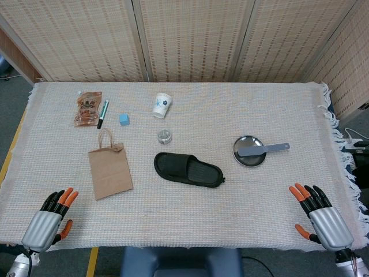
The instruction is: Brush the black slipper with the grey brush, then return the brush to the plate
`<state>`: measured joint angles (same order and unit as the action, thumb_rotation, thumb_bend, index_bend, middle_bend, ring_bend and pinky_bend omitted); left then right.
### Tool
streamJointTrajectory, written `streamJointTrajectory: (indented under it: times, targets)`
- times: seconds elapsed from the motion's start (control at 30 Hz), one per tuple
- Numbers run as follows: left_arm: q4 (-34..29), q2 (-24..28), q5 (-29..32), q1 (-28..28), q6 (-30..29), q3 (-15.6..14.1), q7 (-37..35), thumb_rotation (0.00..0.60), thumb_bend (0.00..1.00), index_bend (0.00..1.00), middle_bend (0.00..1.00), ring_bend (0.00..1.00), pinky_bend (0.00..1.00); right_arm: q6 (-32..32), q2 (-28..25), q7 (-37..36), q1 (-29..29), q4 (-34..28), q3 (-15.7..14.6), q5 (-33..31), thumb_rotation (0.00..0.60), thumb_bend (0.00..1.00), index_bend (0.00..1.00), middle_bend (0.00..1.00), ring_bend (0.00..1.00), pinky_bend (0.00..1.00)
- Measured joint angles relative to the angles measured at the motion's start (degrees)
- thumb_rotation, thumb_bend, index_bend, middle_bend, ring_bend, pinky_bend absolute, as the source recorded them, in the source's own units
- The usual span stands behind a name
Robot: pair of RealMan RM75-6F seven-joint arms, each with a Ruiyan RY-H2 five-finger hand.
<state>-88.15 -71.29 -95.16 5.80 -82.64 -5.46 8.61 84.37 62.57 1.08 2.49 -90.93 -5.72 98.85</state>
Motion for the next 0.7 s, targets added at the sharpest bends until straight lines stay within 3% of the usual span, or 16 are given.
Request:
streamJointTrajectory:
  times: [0.33,0.53,0.7]
  targets:
    - [-0.6,0.1,0.2,1.3,1.4,0.7,-1.2,0.600,0.51,0.00,0.00,0.00,0.08,-4.7,0.8,1.0,2.5,0.0,1.0,-1.8,0.600,0.15,0.00,0.00,0.00,0.00]
    - [0.0,0.0,1.6,2.6,3.0,2.0,-0.9,0.600,0.51,0.00,0.00,0.00,0.08,-12.5,1.4,5.4,7.5,-1.1,4.8,-7.2,0.600,0.15,0.04,0.00,0.00,0.03]
    - [1.2,-0.4,3.8,3.1,4.5,2.8,-0.9,0.600,0.51,0.00,0.00,0.00,0.08,-20.1,5.0,10.2,13.3,0.2,9.6,-15.4,0.600,0.15,0.08,0.00,0.00,0.06]
